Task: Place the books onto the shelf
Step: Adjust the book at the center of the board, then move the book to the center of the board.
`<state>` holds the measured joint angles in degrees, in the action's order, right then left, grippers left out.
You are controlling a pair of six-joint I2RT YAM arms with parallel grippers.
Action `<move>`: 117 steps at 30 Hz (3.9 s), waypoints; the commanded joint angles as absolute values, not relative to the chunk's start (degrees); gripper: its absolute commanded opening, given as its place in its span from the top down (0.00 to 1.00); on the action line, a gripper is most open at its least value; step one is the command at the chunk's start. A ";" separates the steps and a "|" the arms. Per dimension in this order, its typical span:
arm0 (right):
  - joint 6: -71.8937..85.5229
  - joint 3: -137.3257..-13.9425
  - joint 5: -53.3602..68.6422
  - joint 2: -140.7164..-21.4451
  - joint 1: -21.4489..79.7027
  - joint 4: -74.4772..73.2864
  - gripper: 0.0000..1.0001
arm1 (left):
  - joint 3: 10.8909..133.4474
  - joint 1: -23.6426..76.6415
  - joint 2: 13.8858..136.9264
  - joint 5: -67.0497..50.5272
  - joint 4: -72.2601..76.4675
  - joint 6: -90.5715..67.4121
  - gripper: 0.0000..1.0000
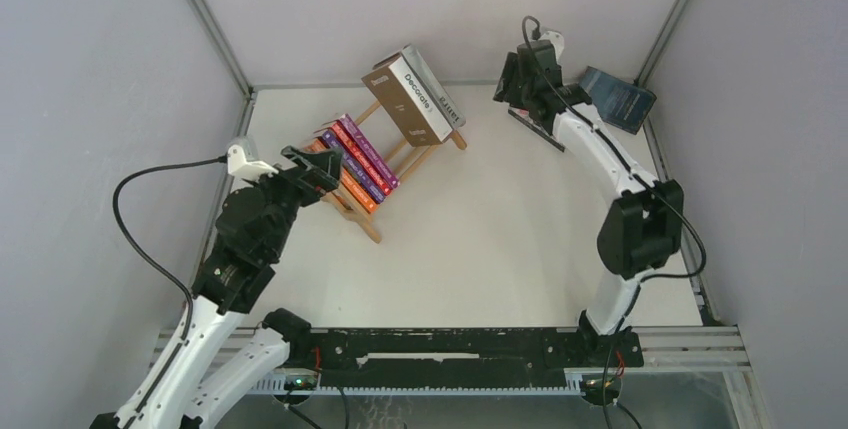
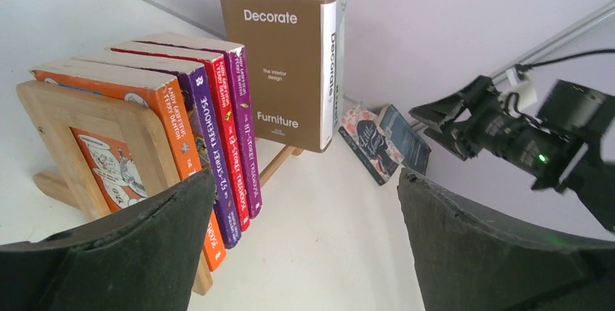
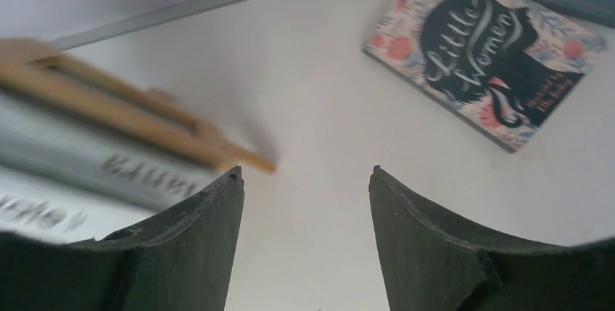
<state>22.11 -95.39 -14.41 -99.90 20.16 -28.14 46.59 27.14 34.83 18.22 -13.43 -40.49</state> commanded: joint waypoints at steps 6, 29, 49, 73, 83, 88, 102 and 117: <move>22.11 -115.75 -13.68 -121.25 10.58 -29.32 0.29 | 47.94 27.33 37.99 13.88 -9.90 -34.15 0.00; 36.95 -148.43 -11.82 -149.28 -2.90 -38.03 0.40 | 50.17 27.25 46.81 8.33 -7.60 -31.81 0.00; 38.39 -152.68 -7.03 -154.95 -6.90 -47.46 0.47 | 51.91 19.78 51.73 1.93 -5.47 -32.61 0.00; 36.37 -148.53 -1.95 -154.19 -2.05 -55.34 0.47 | 47.26 16.08 42.66 -0.95 -9.80 -33.18 0.00; 34.69 -140.95 -1.52 -148.31 1.78 -56.68 0.45 | 45.51 16.00 34.48 -0.54 -14.60 -33.48 0.00; 33.15 -133.43 -2.21 -144.40 3.41 -56.82 0.44 | 45.35 16.00 30.31 -0.14 -17.66 -33.57 0.00; 26.03 -136.12 -15.28 -131.70 7.78 -52.67 0.43 | 47.62 16.01 25.79 1.77 -21.10 -32.50 0.00; 31.40 -144.85 -4.76 -145.32 6.05 -37.96 0.40 | 50.62 16.00 37.34 3.07 -16.96 -31.73 0.00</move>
